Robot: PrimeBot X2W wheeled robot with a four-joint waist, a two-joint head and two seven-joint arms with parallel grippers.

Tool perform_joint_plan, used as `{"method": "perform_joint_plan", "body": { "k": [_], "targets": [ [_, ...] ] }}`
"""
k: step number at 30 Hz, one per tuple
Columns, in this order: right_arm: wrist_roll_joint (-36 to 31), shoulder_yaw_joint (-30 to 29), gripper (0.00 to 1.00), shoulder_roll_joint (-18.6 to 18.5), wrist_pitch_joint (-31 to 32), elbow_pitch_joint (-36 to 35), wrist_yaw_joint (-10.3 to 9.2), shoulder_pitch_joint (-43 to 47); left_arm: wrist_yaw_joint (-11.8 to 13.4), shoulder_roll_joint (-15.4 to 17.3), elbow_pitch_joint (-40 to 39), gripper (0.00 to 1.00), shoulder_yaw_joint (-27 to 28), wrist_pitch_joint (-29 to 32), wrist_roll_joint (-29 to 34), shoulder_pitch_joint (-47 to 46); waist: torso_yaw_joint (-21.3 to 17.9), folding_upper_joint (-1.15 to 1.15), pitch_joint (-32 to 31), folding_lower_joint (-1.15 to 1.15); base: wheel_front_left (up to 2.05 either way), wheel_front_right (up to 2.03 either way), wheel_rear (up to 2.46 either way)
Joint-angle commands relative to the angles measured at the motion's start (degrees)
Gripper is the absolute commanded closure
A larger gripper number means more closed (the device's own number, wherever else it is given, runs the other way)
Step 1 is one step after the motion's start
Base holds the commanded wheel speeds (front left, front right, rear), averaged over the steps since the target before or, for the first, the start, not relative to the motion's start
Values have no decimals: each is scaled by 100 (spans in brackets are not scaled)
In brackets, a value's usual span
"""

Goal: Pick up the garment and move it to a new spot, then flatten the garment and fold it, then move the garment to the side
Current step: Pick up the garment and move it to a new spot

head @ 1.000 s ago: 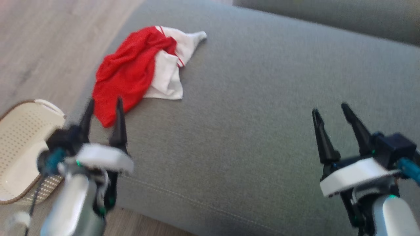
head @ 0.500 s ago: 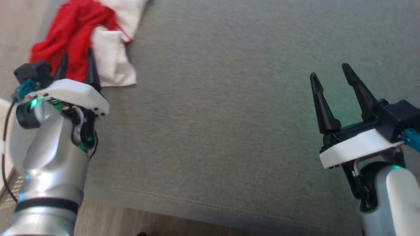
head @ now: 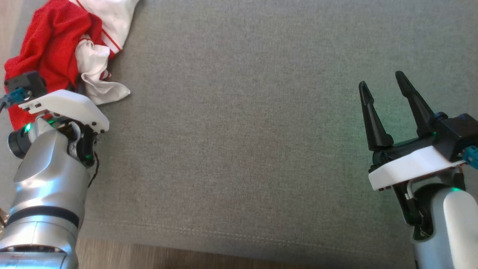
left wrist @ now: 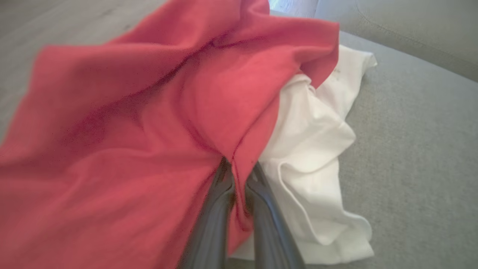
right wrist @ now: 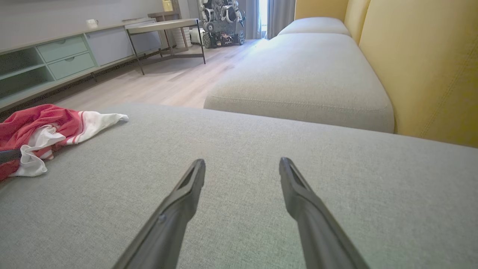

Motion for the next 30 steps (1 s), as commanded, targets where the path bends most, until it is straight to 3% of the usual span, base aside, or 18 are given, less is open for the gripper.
{"method": "perform_joint_plan", "body": {
  "k": [1,7,18,25,30],
  "targets": [
    [26,122,0,-22,-49,-179,-4,-102,-26,337,-126,100,103,-104,48,-92,17,0,-109,-1,0,0,0],
    [54,-6,0,60,-182,-29,-4,58,9,452,-801,100,91,-374,291,47,34,0,-666,-1,0,0,0],
    [112,-321,0,266,-279,100,-4,766,368,597,-3977,100,417,-381,817,2189,-261,0,-1802,-1,0,0,0],
    [142,-376,0,325,-249,19,-4,1043,612,408,-5562,100,69,-84,948,3437,-566,0,-2046,-1,0,0,0],
    [179,-303,0,344,-231,-19,-4,1015,660,318,-6271,100,-231,243,1013,3815,-971,0,-1989,-1,0,0,0]
  ]
}}
